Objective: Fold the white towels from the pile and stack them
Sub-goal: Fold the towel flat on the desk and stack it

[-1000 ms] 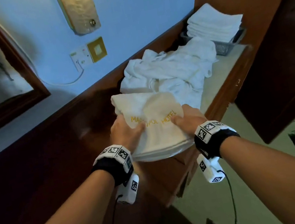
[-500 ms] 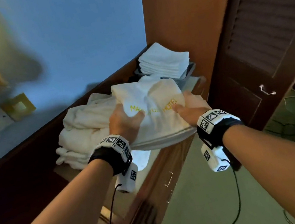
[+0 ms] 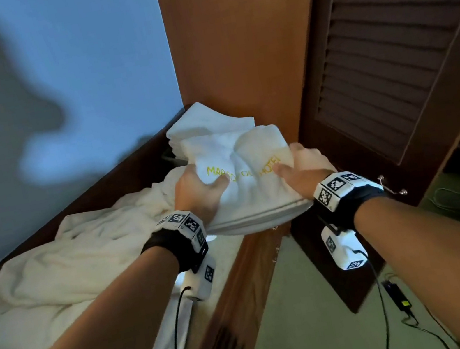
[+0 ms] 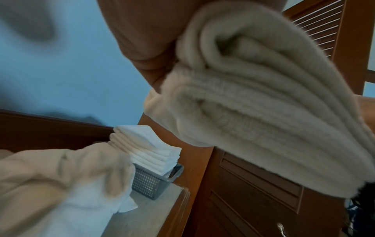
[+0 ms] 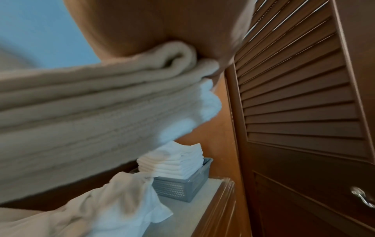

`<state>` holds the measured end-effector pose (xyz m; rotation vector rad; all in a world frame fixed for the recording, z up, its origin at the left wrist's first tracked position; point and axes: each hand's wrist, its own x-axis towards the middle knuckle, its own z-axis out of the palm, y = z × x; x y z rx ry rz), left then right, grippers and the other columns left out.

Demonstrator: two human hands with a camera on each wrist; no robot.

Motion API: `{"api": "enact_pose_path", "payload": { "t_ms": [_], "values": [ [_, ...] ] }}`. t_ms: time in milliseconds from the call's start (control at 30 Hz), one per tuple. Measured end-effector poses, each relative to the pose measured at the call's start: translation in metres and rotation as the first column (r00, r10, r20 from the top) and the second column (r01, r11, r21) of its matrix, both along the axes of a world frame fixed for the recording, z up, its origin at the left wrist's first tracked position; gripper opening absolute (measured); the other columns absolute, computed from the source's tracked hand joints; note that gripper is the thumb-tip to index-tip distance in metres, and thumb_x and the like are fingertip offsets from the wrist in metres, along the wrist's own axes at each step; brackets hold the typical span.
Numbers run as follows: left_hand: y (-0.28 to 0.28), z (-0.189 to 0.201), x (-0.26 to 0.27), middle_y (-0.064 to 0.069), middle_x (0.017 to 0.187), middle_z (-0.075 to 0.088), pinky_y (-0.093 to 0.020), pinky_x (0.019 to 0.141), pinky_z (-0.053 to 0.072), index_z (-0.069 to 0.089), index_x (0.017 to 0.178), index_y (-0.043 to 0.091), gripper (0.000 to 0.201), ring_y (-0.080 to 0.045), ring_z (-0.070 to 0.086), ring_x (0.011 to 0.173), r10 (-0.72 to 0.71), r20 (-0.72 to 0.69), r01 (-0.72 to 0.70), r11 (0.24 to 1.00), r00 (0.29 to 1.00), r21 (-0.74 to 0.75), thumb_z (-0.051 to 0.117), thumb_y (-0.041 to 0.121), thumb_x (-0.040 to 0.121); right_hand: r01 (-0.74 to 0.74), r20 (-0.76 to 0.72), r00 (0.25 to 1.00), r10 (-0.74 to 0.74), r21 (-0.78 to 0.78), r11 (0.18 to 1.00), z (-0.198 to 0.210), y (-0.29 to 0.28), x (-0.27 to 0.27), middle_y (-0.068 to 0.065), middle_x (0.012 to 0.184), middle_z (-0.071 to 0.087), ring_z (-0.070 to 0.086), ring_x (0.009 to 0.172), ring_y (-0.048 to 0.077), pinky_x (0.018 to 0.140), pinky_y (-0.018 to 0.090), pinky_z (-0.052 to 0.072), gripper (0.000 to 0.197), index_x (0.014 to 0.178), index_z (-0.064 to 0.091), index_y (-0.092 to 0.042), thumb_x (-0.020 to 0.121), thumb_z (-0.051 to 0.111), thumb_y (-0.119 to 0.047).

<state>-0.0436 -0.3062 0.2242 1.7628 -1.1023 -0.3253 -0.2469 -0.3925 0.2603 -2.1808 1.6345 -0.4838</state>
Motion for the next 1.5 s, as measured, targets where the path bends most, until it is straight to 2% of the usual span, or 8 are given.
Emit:
{"api": "enact_pose_path", "payload": {
  "t_ms": [267, 633, 767, 967, 1133, 1267, 1333, 1500],
  "values": [
    [-0.155, 0.0, 0.025, -0.006, 0.104, 0.071, -0.038, 0.089, 0.05, 0.063, 0.109, 0.012, 0.05, -0.03, 0.063, 0.102, 0.021, -0.059, -0.02, 1.0, 0.998, 0.024, 0.075, 0.047, 0.076, 0.009, -0.04, 0.999, -0.01, -0.025, 1.0, 0.009, -0.152, 0.024, 0.012, 0.107, 0.062, 0.061, 0.101, 0.036, 0.082, 0.039, 0.049, 0.041, 0.116, 0.049, -0.015, 0.094, 0.055, -0.049],
    [-0.286, -0.029, 0.077, -0.008, 0.113, 0.063, -0.042, 0.09, 0.052, 0.05, 0.108, 0.01, 0.037, -0.027, 0.061, 0.103, 0.087, -0.155, -0.074, 0.994, 0.984, 0.084, 0.071, 0.033, 0.089, -0.237, -0.245, 0.948, 0.202, -0.123, 0.964, -0.008, -0.346, 0.111, 0.016, 0.108, 0.063, 0.061, 0.099, 0.038, 0.083, 0.042, 0.049, 0.04, 0.117, 0.045, -0.014, 0.097, 0.048, -0.048],
    [-0.343, -0.039, 0.096, -0.006, 0.121, 0.061, -0.039, 0.095, 0.051, 0.046, 0.111, 0.016, 0.037, -0.025, 0.059, 0.109, 0.163, -0.199, -0.142, 0.983, 0.966, 0.112, 0.072, 0.031, 0.088, -0.346, -0.193, 0.93, 0.312, -0.179, 0.921, -0.023, -0.426, 0.155, 0.008, 0.096, 0.058, 0.053, 0.081, 0.027, 0.07, 0.036, 0.043, 0.028, 0.099, 0.043, -0.017, 0.097, 0.052, -0.043],
    [-0.418, -0.041, 0.112, -0.006, 0.122, 0.06, -0.047, 0.096, 0.052, 0.048, 0.12, 0.014, 0.052, -0.024, 0.06, 0.111, 0.263, -0.266, -0.265, 0.964, 0.927, 0.029, 0.07, 0.035, 0.078, -0.475, -0.029, 0.877, 0.48, -0.209, 0.855, -0.024, -0.528, 0.213, 0.005, 0.092, 0.052, 0.051, 0.079, 0.026, 0.067, 0.034, 0.038, 0.027, 0.092, 0.046, -0.013, 0.094, 0.06, -0.036],
    [-0.457, -0.063, 0.122, -0.004, 0.124, 0.059, -0.046, 0.097, 0.052, 0.047, 0.129, 0.016, 0.064, -0.022, 0.059, 0.114, 0.399, -0.327, -0.44, 0.896, 0.857, -0.059, 0.069, 0.041, 0.075, -0.513, 0.135, 0.829, 0.543, -0.204, 0.834, -0.042, -0.58, 0.248, 0.003, 0.092, 0.056, 0.051, 0.08, 0.021, 0.071, 0.031, 0.039, 0.026, 0.092, 0.05, -0.016, 0.091, 0.065, -0.036],
    [-0.46, -0.102, 0.11, -0.008, 0.117, 0.062, -0.058, 0.066, 0.06, 0.043, 0.12, 0.015, 0.057, -0.034, 0.067, 0.099, 0.433, -0.57, -0.321, 0.901, 0.699, 0.291, 0.077, 0.038, 0.081, -0.551, -0.037, 0.828, 0.559, 0.124, 0.825, -0.106, -0.611, 0.254, 0.012, 0.104, 0.065, 0.063, 0.094, 0.03, 0.075, 0.033, 0.042, 0.035, 0.104, 0.056, -0.011, 0.093, 0.062, -0.043],
    [-0.459, -0.115, 0.103, -0.012, 0.11, 0.064, -0.053, 0.059, 0.061, 0.046, 0.117, 0.011, 0.048, -0.033, 0.07, 0.088, 0.447, -0.582, -0.26, 0.888, 0.679, 0.378, 0.077, 0.031, 0.086, -0.498, -0.138, 0.826, 0.547, 0.276, 0.822, -0.133, -0.623, 0.246, 0.018, 0.116, 0.063, 0.061, 0.104, 0.036, 0.082, 0.037, 0.045, 0.041, 0.116, 0.054, -0.009, 0.096, 0.057, -0.045],
    [-0.463, -0.111, 0.105, -0.014, 0.11, 0.069, -0.052, 0.064, 0.061, 0.051, 0.122, 0.005, 0.044, -0.029, 0.071, 0.084, 0.426, -0.675, -0.32, 0.904, 0.603, 0.285, 0.076, 0.012, 0.087, -0.563, -0.033, 0.82, 0.571, 0.134, 0.816, -0.132, -0.632, 0.242, 0.024, 0.118, 0.061, 0.058, 0.105, 0.039, 0.088, 0.042, 0.046, 0.032, 0.111, 0.057, -0.002, 0.1, 0.051, -0.031]
  ]
}}
